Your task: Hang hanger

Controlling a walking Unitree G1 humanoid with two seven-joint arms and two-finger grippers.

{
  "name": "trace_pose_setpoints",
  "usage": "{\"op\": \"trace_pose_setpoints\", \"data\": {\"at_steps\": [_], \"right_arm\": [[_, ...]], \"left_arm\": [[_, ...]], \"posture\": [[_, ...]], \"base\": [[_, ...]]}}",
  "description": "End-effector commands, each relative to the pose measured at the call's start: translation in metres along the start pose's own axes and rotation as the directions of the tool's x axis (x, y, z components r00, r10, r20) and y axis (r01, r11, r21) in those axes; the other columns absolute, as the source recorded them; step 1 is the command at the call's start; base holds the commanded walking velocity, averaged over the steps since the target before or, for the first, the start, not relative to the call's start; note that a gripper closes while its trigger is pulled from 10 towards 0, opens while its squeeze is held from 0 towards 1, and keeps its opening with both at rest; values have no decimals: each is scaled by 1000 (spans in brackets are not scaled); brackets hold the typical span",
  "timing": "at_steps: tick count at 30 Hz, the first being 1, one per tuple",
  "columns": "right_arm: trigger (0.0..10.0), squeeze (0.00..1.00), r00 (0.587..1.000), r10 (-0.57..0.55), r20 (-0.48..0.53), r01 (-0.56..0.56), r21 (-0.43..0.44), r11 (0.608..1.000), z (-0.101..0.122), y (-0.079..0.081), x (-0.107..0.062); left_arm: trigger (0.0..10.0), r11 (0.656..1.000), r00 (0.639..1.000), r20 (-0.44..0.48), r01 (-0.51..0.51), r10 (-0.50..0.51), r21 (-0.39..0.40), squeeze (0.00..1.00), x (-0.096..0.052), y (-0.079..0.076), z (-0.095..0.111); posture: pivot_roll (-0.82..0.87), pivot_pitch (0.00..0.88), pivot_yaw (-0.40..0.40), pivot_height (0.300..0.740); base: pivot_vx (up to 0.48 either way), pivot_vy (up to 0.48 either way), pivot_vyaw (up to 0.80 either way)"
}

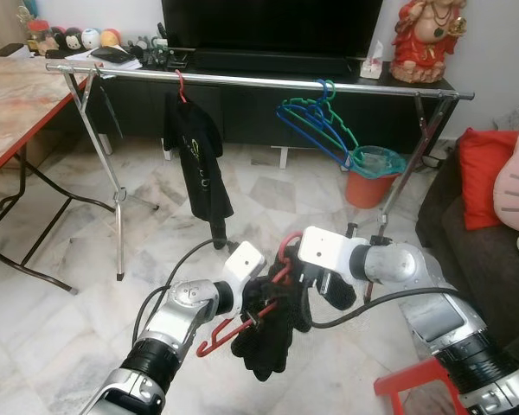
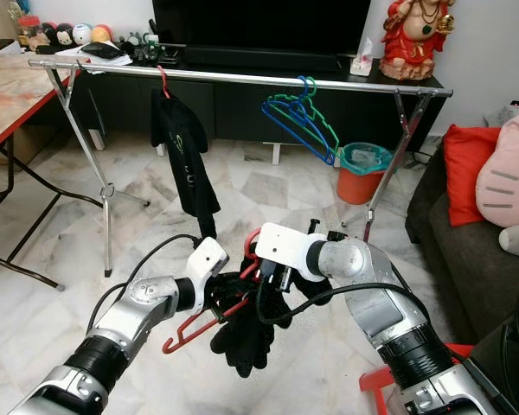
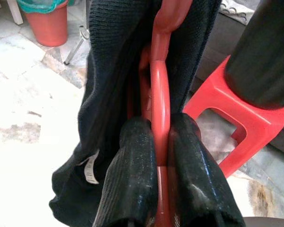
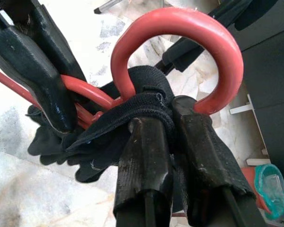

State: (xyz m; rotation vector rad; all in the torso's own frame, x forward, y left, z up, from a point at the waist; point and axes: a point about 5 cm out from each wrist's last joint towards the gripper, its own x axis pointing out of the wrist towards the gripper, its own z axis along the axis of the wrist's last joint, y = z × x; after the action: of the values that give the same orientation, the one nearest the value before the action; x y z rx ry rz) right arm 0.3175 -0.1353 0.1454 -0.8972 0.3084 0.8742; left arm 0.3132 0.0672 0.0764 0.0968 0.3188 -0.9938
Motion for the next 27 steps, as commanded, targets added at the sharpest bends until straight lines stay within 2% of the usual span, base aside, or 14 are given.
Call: {"op": "trace_pose_setpoints", "data": {"at_steps": [1,5,7,12,14,19,27], "right_arm": [[10000,0,998,-4,60,5,-19,1000,13,-1,-5],[10000,0,1000,15,4,-15,-13,1000,7,6,-6],[10000,0,998,13,-61,-14,-19,1000,-3,9,-6],[10000,0,984,-67,-165,73,27,997,-22,3,-10],[10000,0,980,-82,-181,87,15,996,-24,1,-10],[10000,0,991,-61,-118,65,31,997,-13,5,-8],[10000,0,998,62,-10,-61,38,997,6,26,-4]], "left_arm": [[10000,1000,1000,9,-8,8,22,0,3,1,6],[10000,996,994,67,-86,86,6,0,3,10,13],[10000,996,992,80,-95,94,2,0,1,12,15],[10000,995,992,80,-97,97,2,0,-3,14,13],[10000,995,992,80,-101,100,2,0,-3,15,13],[10000,994,991,81,-109,109,2,0,-3,16,12],[10000,993,988,99,-117,117,0,0,0,15,15]], "posture": [[-43,0,-39,740],[-42,0,-40,740],[-42,0,-39,740],[-46,0,-34,740],[-43,0,-36,740],[-41,0,-37,740],[-42,0,-38,740]], "base": [[0,0,0],[0,0,0],[0,0,0],[0,0,0],[0,0,0],[0,0,0],[0,0,0]]}}
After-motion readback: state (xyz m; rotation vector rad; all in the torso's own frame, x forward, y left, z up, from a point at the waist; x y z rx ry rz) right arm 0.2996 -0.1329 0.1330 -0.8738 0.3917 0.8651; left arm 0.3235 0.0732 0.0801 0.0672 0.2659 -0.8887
